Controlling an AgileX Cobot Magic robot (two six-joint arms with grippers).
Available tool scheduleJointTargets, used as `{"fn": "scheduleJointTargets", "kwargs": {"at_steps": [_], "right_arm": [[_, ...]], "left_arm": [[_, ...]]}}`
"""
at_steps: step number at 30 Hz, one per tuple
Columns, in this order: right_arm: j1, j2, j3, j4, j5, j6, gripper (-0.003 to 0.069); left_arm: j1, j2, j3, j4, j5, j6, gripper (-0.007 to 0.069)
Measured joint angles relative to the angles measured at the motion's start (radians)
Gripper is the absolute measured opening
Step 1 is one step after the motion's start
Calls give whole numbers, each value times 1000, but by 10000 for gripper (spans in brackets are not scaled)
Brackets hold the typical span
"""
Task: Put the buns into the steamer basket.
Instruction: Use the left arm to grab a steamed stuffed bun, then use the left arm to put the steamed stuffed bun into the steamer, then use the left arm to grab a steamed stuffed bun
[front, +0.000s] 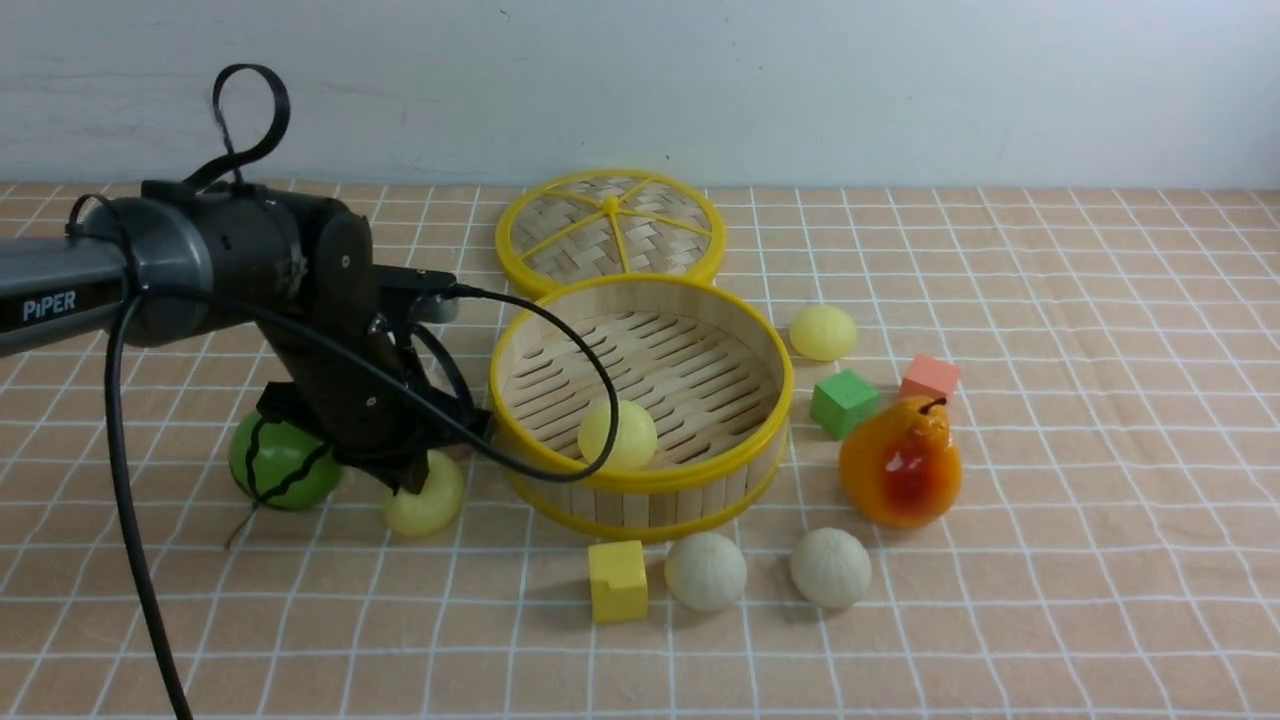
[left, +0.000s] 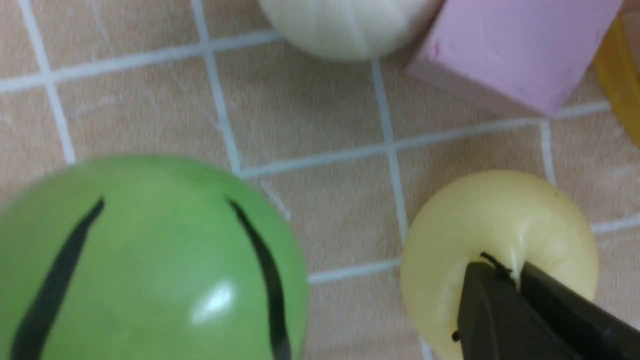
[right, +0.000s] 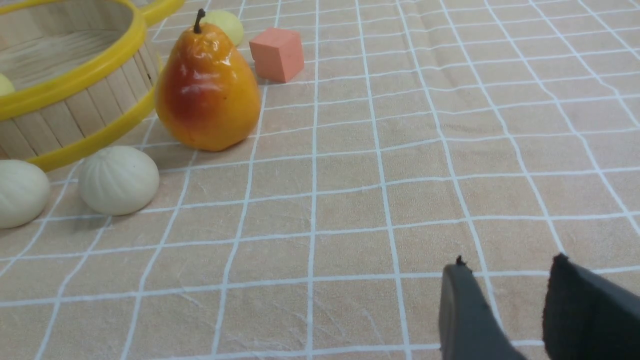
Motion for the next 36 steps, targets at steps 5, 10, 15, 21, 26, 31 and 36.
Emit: {"fn": "scheduleJointTargets", "kwargs": {"at_steps": [5,10,15,21,26,31,36], "right_arm": [[0,0,0,0,0,0,239],[0,0,0,0,0,0,239],[0,0,0,0,0,0,239],[0,0,0,0,0,0,239],[0,0,0,0,0,0,239],[0,0,0,0,0,0,239],[0,0,0,0,0,0,239]], "left_arm": [[-21,-69,-30,-7,94,0,-13],[-90,-136,-157,-16,59,1,-13],[-98,-51,-276,-35,49,1,-13],[-97,133,-400,-117,21,58,-13],[-98,244,-475,-122,19,57,-3],[-97,269,-508,-85,38,50,115],[-97,245,-548,-83,122,50,351]]}}
